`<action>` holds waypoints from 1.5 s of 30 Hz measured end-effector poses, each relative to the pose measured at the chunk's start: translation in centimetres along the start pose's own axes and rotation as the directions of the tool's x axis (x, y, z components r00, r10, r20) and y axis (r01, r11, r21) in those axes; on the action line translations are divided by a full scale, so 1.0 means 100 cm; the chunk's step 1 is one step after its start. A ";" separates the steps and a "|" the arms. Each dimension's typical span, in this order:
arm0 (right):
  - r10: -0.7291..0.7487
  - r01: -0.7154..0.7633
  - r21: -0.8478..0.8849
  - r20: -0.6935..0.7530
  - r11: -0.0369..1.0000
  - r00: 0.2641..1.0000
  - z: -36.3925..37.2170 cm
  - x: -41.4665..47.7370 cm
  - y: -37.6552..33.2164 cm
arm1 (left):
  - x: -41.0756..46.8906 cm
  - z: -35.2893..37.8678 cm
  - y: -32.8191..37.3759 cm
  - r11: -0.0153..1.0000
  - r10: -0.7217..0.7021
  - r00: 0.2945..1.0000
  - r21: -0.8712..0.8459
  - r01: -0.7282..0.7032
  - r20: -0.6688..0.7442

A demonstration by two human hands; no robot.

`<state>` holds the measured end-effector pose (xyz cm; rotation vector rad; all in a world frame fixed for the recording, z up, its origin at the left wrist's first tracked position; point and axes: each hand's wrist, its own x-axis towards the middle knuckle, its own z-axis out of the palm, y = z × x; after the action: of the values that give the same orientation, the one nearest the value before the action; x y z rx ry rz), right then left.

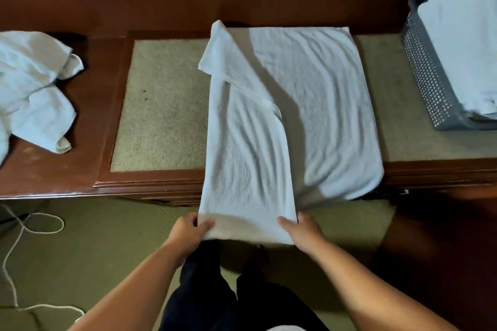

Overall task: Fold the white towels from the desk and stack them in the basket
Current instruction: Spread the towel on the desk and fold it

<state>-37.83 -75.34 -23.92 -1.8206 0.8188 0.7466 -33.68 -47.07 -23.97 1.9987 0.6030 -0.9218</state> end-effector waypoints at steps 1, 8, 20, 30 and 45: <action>0.027 -0.028 -0.074 -0.012 0.997 1.000 0.003 0.001 0.001 | 0.001 0.001 -0.001 0.998 -0.012 1.000 0.054 0.013 -0.018; -0.235 0.043 -0.450 -0.379 0.892 0.895 0.008 -0.003 -0.027 | -0.004 0.004 0.033 0.936 0.035 0.921 0.336 0.106 -0.389; -0.690 0.494 -0.771 0.098 0.402 0.717 0.021 0.083 -0.118 | 0.075 0.008 0.114 0.482 0.642 0.766 0.775 -0.408 0.004; -0.691 0.398 -0.818 0.001 0.415 0.722 -0.015 0.205 -0.261 | 0.172 -0.046 0.201 0.418 0.665 0.744 0.794 -0.441 0.062; -0.616 0.242 -0.765 -0.243 0.596 0.749 -0.098 0.355 -0.387 | 0.317 -0.097 0.388 0.815 0.533 0.798 0.423 -0.395 -0.280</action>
<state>15.24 -79.94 -28.33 -2.8571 0.3147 0.2328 16.29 -57.35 -26.20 2.5216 0.1164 -0.3293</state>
